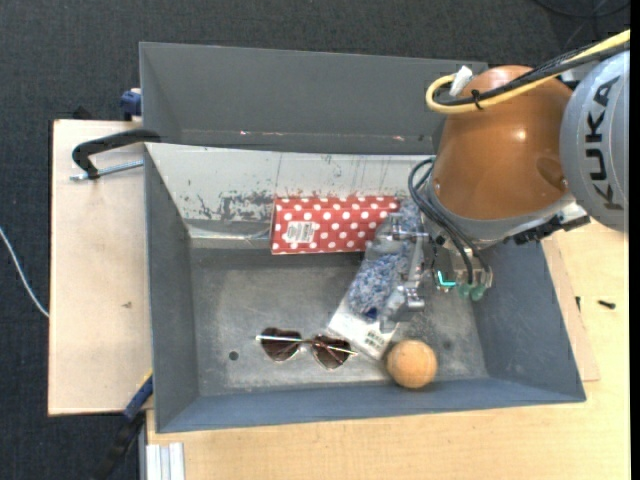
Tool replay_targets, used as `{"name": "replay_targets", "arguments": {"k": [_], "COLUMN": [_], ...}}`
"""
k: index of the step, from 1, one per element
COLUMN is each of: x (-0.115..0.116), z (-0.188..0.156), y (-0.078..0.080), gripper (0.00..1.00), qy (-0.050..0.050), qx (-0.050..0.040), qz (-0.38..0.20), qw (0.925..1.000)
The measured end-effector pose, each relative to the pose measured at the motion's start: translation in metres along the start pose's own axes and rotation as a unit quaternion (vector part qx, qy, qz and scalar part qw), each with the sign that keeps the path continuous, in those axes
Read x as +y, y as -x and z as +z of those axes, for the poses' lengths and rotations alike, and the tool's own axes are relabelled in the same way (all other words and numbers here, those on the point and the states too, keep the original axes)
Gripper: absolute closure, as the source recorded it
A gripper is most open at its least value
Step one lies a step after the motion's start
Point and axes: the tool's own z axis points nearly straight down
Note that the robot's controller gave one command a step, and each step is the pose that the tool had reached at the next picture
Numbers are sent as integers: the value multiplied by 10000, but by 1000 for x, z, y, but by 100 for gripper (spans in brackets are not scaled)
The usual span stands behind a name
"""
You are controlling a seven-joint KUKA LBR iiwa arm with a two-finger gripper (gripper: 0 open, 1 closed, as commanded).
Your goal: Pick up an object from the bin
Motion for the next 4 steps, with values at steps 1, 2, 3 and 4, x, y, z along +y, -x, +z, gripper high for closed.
{"name": "replay_targets", "arguments": {"k": [1,2,3,4], "x": [0,-21,-24,-12], "z": [-3,50,118,160], "y": [1,7,19,-6], "gripper": [0,0,0,100], "qy": [3,7,6,18], "qx": [-37,-69,-59,-22], "qz": [5,59,169,662], "qw": [10000,10000,9998,9978]}}
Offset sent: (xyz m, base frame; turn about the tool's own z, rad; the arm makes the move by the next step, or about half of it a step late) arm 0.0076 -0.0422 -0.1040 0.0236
